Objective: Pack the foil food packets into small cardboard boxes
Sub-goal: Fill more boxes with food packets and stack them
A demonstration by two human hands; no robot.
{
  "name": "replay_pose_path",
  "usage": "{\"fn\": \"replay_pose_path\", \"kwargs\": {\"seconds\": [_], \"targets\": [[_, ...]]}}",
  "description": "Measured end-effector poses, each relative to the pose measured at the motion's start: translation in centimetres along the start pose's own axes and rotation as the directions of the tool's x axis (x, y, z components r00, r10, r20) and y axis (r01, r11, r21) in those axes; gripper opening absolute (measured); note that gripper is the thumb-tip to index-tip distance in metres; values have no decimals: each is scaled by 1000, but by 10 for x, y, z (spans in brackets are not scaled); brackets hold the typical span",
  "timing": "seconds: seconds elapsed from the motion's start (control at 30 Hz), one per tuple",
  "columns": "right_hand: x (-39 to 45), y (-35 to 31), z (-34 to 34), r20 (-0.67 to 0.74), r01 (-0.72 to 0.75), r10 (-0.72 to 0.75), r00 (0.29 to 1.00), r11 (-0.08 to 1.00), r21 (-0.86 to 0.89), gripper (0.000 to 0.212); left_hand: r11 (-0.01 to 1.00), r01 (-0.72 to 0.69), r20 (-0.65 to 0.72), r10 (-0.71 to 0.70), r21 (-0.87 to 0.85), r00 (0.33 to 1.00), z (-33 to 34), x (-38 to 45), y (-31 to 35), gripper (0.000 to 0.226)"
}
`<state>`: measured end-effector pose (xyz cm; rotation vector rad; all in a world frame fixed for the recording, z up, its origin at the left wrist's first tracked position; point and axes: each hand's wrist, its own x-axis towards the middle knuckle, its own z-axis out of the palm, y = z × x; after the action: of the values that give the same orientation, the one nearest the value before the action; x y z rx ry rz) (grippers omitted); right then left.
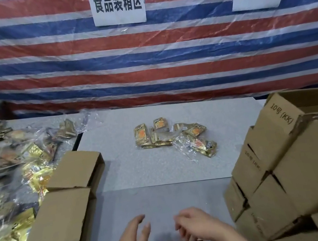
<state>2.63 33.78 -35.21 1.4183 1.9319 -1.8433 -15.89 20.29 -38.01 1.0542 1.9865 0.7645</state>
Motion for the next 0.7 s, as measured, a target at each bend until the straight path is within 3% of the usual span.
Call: {"fn": "replay_pose_path", "kwargs": {"seconds": [0.1,0.2,0.3,0.4,0.53,0.7], "targets": [[34,-15,-35,-272,65,-56,961,998,25,27,973,-155,-23,161,171,987,-7,52,39,47],[65,-13,-70,-481,61,-79,873,997,-53,19,849,-312,31,331,427,943,-2,105,72,46],[90,0,-93,-565,64,-85,821,996,-58,14,651,-417,173,407,634,897,8,162,98,46],[120,19,-102,-632,42,-74,772,997,-64,38,527,-459,252,418,715,873,28,221,116,44],[162,48,-98,-740,92,-85,667,995,-31,44,566,-511,267,460,647,847,73,291,133,38],[208,93,-75,-780,183,-151,607,982,-47,52,584,-565,242,538,583,807,130,365,151,40]]}}
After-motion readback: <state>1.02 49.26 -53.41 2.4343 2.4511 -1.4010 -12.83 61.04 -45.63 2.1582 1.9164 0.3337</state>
